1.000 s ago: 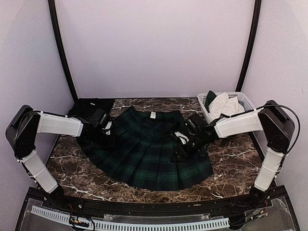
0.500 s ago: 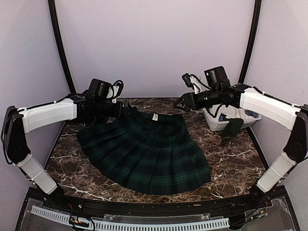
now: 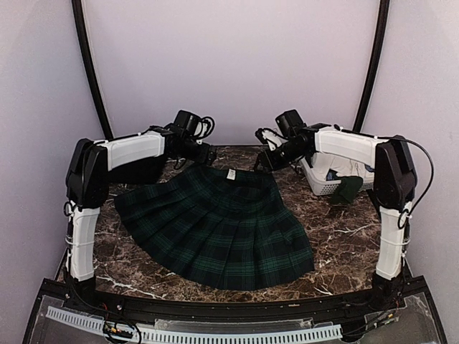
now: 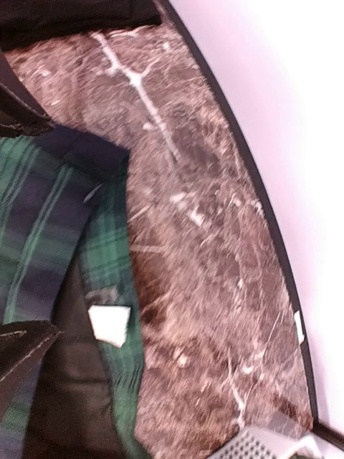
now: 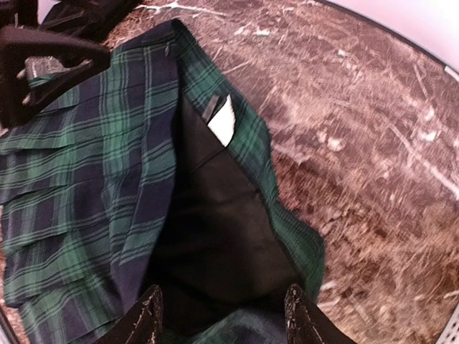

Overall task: Fold and stack the mixed laundry pile
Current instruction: Adjust the flattened skirt at the center of the board.

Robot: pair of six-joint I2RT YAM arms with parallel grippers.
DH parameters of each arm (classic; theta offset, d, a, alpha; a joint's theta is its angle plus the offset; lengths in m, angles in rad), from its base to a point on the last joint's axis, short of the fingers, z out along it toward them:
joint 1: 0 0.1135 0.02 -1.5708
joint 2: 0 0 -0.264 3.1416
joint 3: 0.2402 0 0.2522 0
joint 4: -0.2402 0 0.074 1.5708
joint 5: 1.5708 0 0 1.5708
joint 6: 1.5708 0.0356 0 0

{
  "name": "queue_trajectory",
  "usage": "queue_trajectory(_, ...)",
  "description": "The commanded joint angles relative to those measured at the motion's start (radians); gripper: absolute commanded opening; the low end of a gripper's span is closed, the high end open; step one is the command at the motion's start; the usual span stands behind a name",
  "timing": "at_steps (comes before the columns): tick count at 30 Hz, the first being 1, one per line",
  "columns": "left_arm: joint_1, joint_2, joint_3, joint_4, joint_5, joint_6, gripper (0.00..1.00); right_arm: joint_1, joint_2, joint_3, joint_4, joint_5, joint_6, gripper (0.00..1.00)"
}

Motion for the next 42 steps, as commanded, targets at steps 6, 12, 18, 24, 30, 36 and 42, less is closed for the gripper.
queue_trajectory(6,0.028,0.272,0.382,-0.224,-0.151,0.094,0.92,-0.002,0.132,0.146,-0.090,0.083,-0.086,0.56)
queue_trajectory(12,0.040,0.313,0.401,-0.241,-0.135,0.085,0.91,-0.003,0.149,0.125,-0.122,0.041,-0.115,0.51)
queue_trajectory(18,0.075,0.315,0.398,-0.288,-0.124,0.026,0.62,-0.011,0.138,0.089,-0.158,0.073,-0.121,0.32)
queue_trajectory(24,0.108,0.222,0.318,-0.258,-0.123,0.016,0.20,-0.015,0.084,-0.020,-0.150,0.102,-0.125,0.00)
queue_trajectory(30,0.131,0.110,0.238,-0.239,-0.092,0.022,0.01,-0.015,-0.042,-0.156,-0.163,0.033,-0.087,0.00)
queue_trajectory(36,0.141,0.017,0.145,-0.174,0.050,0.077,0.14,-0.016,-0.255,-0.323,-0.135,-0.126,-0.005,0.14)
queue_trajectory(42,0.070,-0.115,-0.042,-0.021,0.196,0.050,0.67,-0.063,-0.314,-0.243,-0.160,0.002,0.006,0.57)
